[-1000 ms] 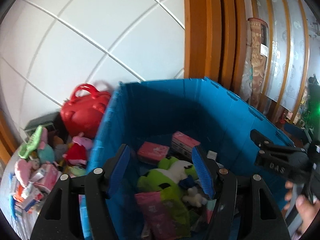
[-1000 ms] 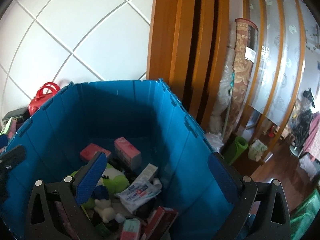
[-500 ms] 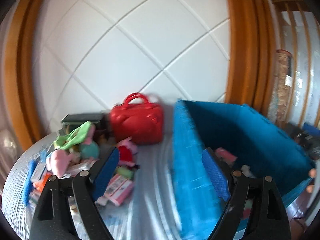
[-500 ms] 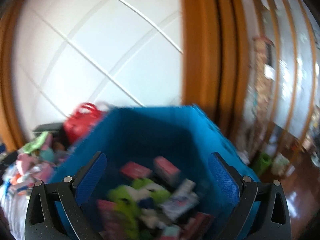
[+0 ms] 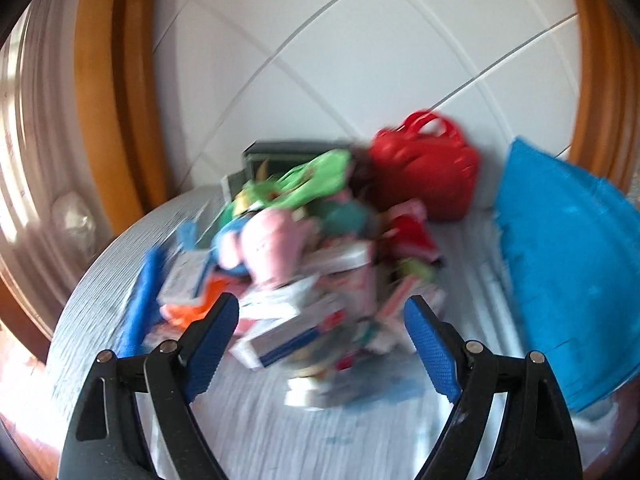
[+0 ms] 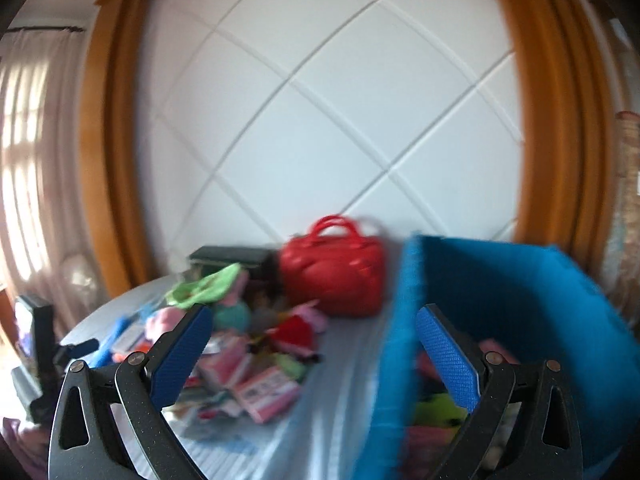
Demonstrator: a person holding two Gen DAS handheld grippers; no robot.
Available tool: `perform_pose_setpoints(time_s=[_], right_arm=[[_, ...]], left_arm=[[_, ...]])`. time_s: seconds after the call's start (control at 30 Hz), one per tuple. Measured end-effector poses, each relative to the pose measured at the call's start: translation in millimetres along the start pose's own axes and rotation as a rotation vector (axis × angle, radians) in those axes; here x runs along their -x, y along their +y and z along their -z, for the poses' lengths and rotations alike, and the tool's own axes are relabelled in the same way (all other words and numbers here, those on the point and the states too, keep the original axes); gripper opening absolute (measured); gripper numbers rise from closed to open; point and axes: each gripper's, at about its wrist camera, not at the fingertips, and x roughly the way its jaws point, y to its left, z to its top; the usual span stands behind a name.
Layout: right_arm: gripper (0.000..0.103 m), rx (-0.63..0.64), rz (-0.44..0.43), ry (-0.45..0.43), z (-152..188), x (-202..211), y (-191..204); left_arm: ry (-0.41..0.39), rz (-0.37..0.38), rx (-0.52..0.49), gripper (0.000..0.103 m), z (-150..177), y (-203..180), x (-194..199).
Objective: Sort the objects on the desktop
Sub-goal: 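Move both tools back to the pile on the bed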
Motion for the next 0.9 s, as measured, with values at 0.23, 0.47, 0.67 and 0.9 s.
perform_pose_setpoints(time_s=[0.23, 0.47, 0.67, 0.9], right_arm=[[0.103, -0.014, -0.038, 0.195, 43.2, -73.4, 49.1], [0.103, -0.076, 0.042, 0.429, 104.5, -145.8, 42.6], [0.103, -0.11, 0.044, 0.53, 140.0, -189.3, 35.1], [0.103, -0.098, -0.097, 0.661, 178.7, -250.2, 69.5]], left_arm=[[0.136, 0.024, -0.018, 0.085, 29.2, 47.4, -57.1], [0.221, 0.073, -0.05, 0.085, 32.3, 41.0, -113.9], [0.3, 0.065, -0.095, 0.085, 39.2, 23.0, -166.4], [0.286, 0.083, -0.05, 0.055, 45.0, 32.9, -170.0]])
